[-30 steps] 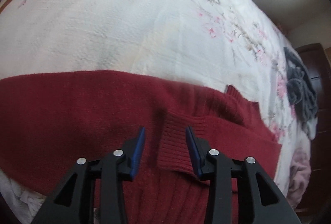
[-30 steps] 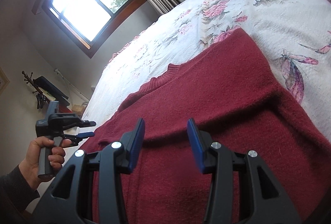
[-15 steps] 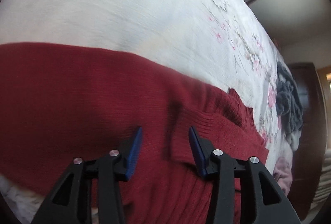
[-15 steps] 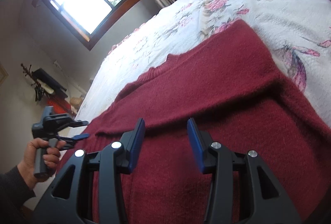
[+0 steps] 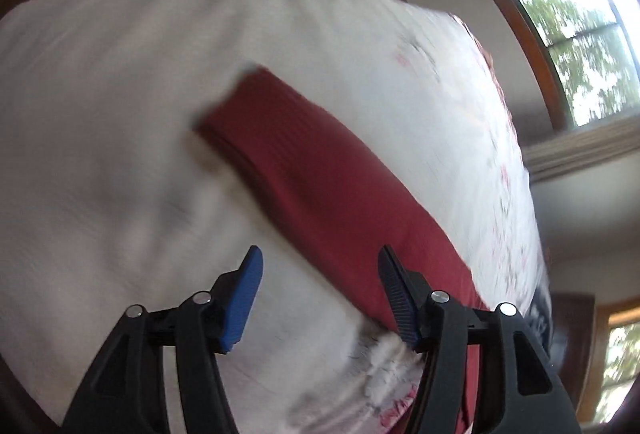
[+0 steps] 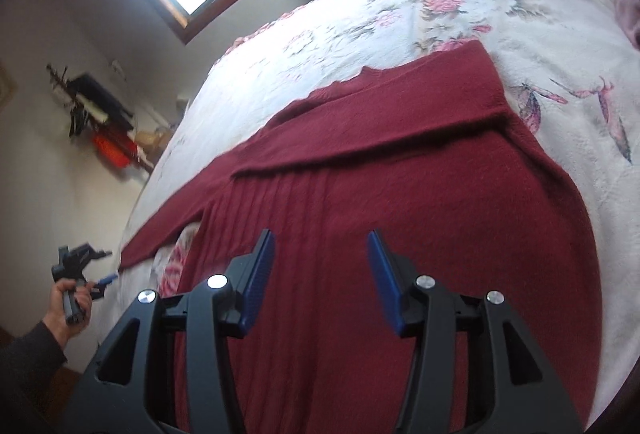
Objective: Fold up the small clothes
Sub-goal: 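Lift the sleeve with the left gripper and fold it over the sweater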
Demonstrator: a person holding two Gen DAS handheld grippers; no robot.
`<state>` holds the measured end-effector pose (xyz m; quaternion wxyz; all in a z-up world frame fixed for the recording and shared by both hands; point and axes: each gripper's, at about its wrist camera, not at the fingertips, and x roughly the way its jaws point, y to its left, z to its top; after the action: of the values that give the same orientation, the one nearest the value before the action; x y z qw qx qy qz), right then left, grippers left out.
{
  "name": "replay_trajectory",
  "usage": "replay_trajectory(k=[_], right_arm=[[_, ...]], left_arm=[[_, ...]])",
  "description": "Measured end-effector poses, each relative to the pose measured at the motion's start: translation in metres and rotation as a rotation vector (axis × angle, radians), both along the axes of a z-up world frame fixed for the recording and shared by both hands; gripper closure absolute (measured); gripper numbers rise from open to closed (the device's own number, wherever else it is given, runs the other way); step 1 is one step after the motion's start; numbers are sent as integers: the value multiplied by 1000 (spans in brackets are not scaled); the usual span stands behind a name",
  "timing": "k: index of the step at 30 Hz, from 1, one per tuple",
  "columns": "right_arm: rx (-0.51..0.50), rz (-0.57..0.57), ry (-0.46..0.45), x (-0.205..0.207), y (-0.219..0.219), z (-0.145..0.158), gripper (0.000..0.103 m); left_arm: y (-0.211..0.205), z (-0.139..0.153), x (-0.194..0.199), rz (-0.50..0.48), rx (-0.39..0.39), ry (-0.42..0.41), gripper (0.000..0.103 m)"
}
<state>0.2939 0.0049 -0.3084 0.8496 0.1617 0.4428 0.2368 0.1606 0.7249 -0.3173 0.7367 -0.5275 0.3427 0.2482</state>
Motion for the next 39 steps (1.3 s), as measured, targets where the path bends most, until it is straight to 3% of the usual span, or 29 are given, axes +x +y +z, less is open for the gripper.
replay_trajectory(k=[7,9,13,14,15,17,20,25,30,33,35,39], right_arm=[[-60,75,6,-38,43,28,54],[-73,84,9,-42,54,33,54],[-87,78,12,-43,65,41,53],[-87,76,12,-43,67,42,53],[-86,76,13,-43,68,44,53],[-85,79,14,-45,70,47,53],[-91,83,8,-46,69,53,53],[-82,75,-20,-56,57,69,53],[-72,61,-40,-66,41,81,53],[-62,53,-50,-72,30,88,52],[-57,40,-54,-75,21,91,51],[-49,6,-56,-79,3,92,49]], left_arm=[[36,-34,14,31,-66,-40,41],[46,-44,21,26,-87,-51,35],[56,-41,27,10,-70,-63,35],[57,-38,29,0,-57,-62,54],[58,-36,30,-15,-64,-68,90],[63,-27,28,-4,-52,-86,94],[56,3,34,-23,-13,-169,96],[19,89,65,-146,91,-303,96],[-44,180,117,-307,212,-424,96],[-91,219,155,-413,287,-445,96],[-123,233,179,-474,315,-447,96],[-178,233,196,-590,349,-434,96]])
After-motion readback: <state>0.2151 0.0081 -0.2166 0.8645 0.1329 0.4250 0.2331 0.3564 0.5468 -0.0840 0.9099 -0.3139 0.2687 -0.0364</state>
